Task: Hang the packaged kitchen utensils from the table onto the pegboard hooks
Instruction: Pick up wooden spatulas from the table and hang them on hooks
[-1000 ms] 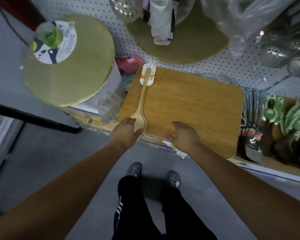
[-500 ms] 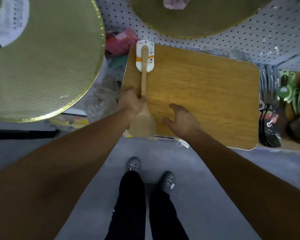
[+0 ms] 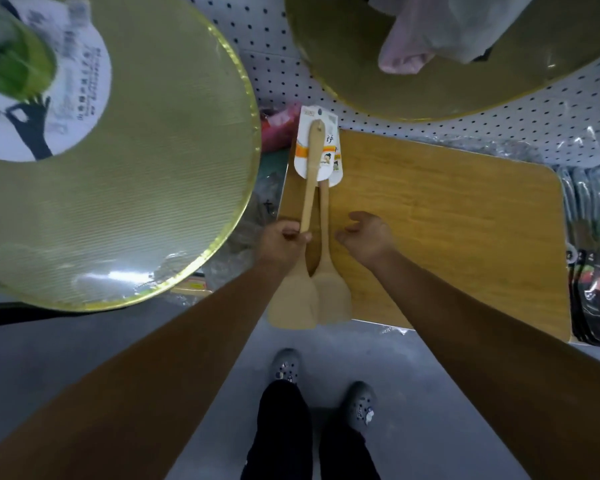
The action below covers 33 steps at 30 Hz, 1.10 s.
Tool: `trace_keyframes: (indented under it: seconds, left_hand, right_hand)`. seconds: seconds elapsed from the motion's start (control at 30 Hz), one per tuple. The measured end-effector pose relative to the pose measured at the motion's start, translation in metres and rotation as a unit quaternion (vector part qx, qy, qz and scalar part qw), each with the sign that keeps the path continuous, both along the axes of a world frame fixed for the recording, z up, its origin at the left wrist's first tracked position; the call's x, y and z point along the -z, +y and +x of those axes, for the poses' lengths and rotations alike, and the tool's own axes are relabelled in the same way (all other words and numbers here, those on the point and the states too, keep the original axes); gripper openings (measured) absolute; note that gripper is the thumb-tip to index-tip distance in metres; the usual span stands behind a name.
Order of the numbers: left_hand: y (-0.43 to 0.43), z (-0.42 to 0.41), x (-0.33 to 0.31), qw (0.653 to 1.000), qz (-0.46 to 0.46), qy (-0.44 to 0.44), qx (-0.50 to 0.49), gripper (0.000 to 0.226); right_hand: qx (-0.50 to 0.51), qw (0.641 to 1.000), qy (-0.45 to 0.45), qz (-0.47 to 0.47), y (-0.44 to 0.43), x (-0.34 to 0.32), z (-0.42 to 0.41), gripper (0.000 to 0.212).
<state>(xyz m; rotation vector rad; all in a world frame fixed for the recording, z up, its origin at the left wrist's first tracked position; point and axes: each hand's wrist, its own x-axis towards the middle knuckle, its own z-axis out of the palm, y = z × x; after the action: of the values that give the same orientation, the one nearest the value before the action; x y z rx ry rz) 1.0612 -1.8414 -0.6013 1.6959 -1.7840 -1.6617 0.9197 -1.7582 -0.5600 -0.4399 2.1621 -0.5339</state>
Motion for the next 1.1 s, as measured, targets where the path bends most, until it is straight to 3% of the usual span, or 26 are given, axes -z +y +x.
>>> trace_keyframes:
  seconds: [0.1,0.23,0.33,0.53,0.63,0.73,0.87,1.1]
  left_hand:
    - [-0.001,0.008,-0.003,1.000,-0.003,0.022,0.001,0.026]
    - [0.002,0.011,-0.001,0.999,0.008,0.050,-0.013,0.018]
    - [0.005,0.010,-0.005,0.997,0.024,0.071,-0.016,0.016]
    - [0.008,0.013,-0.018,0.996,0.041,0.073,0.005,0.011]
    - [0.012,0.021,-0.021,0.997,0.041,0.056,0.032,0.020]
    - [0.020,0.026,-0.025,0.995,0.035,0.045,0.077,0.021]
    - [0.049,0.015,-0.038,0.991,0.024,0.032,0.131,0.042]
    - [0.128,-0.019,-0.080,0.981,0.076,0.022,0.176,0.035]
  right_hand:
    - [0.018,1.000,0.003,0.005,-0.029,0.015,0.002,0.082]
    - [-0.076,0.988,0.115,0.066,-0.053,0.021,0.009,0.042]
    - [-0.074,0.982,0.152,0.085,-0.060,0.032,0.018,0.030]
    - [0.041,0.992,0.010,0.115,-0.036,0.031,0.014,0.027]
    - [0.096,0.987,-0.063,0.112,-0.005,0.031,0.000,0.023]
    - [0.165,0.968,-0.176,0.071,0.036,0.015,-0.010,0.003]
    - [0.206,0.965,-0.164,0.007,0.104,-0.009,-0.008,0.021]
    - [0.328,0.917,-0.191,-0.122,0.251,-0.057,-0.010,0.013]
